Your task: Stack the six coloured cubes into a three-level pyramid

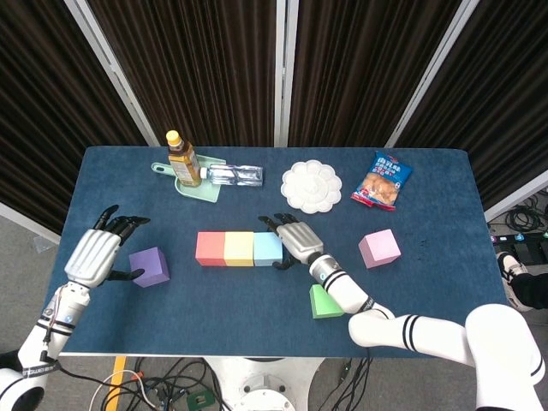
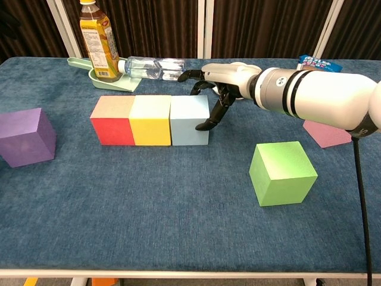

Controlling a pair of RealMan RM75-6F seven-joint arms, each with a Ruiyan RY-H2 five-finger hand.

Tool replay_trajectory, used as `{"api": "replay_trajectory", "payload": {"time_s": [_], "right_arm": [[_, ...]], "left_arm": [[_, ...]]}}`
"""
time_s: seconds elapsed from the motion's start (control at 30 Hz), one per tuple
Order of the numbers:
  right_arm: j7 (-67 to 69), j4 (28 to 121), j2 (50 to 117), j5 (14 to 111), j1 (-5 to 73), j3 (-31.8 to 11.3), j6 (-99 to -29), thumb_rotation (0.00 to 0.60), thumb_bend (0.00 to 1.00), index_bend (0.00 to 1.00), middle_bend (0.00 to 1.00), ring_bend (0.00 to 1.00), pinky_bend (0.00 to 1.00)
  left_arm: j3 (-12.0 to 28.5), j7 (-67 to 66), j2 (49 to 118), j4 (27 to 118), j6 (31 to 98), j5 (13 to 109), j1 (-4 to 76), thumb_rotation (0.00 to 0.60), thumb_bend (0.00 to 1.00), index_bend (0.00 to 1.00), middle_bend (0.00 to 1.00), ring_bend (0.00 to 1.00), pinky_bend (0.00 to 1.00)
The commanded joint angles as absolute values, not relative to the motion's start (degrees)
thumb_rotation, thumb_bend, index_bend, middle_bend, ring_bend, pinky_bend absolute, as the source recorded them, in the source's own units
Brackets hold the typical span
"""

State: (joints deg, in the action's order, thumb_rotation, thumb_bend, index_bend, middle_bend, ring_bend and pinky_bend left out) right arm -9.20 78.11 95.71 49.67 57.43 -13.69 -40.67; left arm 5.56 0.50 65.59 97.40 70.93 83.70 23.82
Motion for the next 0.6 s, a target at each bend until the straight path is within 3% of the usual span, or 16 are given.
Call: {"api": "replay_trajectory", "payload": {"time_s": [0.03,0.4,0.6], "right_arm": [[-9.2,78.1,95.8,49.6,57.5,-13.7,-40.7,0.6,0.16,0.0,0.27,0.0,0.0],[-9.3,77.6,96.3,49.3,57.7,-13.8,-40.7,0.6,0.16,0.0,0.27,0.0,0.0],[-9.2,77.9,96.1,49.3,57.6,-13.8,-40.8,0.6,0.16,0.0,0.2,0.0,0.0]], "left_arm": [[5.5,0.5,65.6,97.4,70.9,83.7,23.8,0.6,0.0,0.17,0.21,0.2,0.05],[5.5,0.7,65.6,97.2,70.9,83.7,23.8,0.6,0.0,0.17,0.21,0.2,0.05],[5.5,0.7,65.6,97.3,71.0,83.7,23.8,0.6,0.0,0.17,0.21,0.2,0.05]]}}
